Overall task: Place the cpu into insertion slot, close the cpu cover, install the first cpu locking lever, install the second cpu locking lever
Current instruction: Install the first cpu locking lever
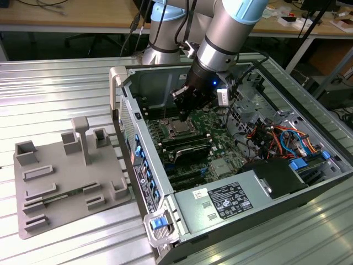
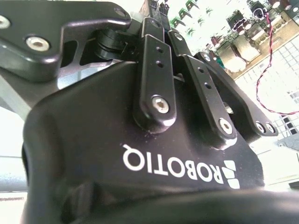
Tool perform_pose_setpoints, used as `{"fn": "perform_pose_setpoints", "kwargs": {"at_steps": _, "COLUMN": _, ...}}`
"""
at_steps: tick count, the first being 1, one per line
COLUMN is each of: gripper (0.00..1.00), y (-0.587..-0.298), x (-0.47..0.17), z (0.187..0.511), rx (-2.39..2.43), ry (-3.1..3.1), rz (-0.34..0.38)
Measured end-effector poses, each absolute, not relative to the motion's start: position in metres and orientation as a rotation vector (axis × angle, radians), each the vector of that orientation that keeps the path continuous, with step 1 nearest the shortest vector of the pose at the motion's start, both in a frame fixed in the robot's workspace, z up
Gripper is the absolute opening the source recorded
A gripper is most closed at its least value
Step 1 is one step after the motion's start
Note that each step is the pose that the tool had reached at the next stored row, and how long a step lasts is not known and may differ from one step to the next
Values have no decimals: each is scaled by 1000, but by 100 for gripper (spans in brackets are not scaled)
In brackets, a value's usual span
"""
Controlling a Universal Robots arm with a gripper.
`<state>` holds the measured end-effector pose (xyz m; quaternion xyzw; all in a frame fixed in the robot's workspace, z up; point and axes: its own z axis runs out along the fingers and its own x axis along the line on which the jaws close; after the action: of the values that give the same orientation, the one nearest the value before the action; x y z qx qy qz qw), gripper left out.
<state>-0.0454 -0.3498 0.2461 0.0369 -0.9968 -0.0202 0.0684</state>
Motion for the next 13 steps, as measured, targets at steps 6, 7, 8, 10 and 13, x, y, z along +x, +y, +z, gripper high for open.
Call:
{"fn": "perform_pose_setpoints", "kwargs": {"at_steps": 6, "gripper": 11, "y": -350, "x": -45, "z": 246, "rx": 123, "ry": -3001, "rz": -63}}
{"fn": "perform_pose_setpoints", "kwargs": {"at_steps": 7, "gripper": 11, "y": -350, "x": -45, "z": 246, "rx": 124, "ry": -3001, "rz": -64}}
{"fn": "perform_pose_setpoints", "kwargs": {"at_steps": 8, "gripper": 11, "y": -350, "x": -45, "z": 246, "rx": 126, "ry": -3001, "rz": -64}}
{"fn": "perform_pose_setpoints", "kwargs": {"at_steps": 10, "gripper": 11, "y": -350, "x": -45, "z": 246, "rx": 129, "ry": -3001, "rz": -65}}
{"fn": "perform_pose_setpoints", "kwargs": {"at_steps": 13, "gripper": 11, "y": -350, "x": -45, "z": 246, "rx": 134, "ry": -3001, "rz": -66}}
